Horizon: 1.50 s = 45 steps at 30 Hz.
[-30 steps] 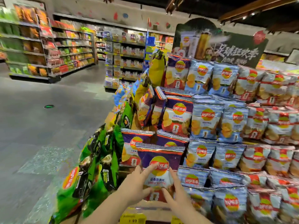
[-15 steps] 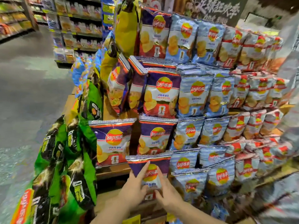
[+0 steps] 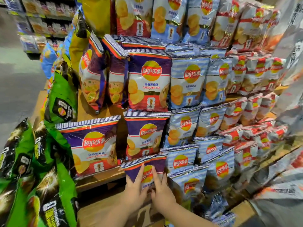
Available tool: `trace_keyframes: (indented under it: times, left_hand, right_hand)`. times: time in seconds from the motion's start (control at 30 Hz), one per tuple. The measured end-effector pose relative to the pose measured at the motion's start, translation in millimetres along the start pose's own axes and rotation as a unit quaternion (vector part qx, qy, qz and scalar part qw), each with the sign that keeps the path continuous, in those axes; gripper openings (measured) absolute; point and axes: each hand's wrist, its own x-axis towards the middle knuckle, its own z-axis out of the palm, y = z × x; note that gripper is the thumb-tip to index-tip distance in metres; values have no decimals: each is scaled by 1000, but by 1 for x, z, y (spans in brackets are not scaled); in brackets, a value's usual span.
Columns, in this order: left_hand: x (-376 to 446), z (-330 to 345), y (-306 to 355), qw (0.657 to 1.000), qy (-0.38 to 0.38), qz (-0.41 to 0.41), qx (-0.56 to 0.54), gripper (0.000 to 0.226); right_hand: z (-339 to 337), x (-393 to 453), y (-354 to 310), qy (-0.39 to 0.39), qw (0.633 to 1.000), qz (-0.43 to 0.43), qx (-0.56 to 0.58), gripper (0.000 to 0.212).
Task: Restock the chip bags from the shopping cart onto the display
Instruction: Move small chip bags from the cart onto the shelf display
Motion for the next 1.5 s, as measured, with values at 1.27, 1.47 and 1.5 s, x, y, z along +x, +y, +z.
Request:
trace_keyframes:
  times: [1.27, 1.47, 1.5]
  left_hand:
    - [-38, -27, 31, 897, 31, 166, 409, 67]
    - [-82, -27, 88, 902, 97, 146, 395, 67]
    - [-92, -23, 98, 903, 127, 148, 383, 69]
  right_hand:
    - [-14, -69, -38, 115, 986, -17, 123, 39]
    - [-46, -122, -37, 203, 967, -78, 134, 40]
    - [-51, -136, -36, 215, 960, -73, 165, 41]
